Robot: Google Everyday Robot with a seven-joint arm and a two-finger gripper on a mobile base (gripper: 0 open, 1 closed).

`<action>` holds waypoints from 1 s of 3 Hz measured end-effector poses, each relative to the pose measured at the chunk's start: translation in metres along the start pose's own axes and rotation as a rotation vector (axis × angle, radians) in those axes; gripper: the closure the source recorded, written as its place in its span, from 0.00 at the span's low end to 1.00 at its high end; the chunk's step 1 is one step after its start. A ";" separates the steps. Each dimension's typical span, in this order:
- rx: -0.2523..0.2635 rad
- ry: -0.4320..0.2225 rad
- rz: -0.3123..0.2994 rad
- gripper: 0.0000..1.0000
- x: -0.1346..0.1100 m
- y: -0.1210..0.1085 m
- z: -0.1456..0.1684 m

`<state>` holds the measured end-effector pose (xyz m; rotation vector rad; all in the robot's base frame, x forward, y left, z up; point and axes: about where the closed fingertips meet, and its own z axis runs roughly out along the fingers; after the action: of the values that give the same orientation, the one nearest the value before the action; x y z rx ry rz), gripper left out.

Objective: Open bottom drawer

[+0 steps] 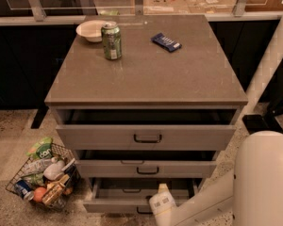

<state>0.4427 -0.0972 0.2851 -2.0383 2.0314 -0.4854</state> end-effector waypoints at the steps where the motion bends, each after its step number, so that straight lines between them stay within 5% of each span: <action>1: 0.002 0.000 -0.002 0.40 0.000 0.000 0.001; 3: 0.001 0.001 -0.002 0.94 0.001 0.001 0.002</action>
Offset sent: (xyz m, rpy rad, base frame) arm 0.0010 -0.0009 -0.0001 -0.0012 -0.0041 0.0022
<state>0.4427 -0.0982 0.2835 -2.0402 2.0297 -0.4871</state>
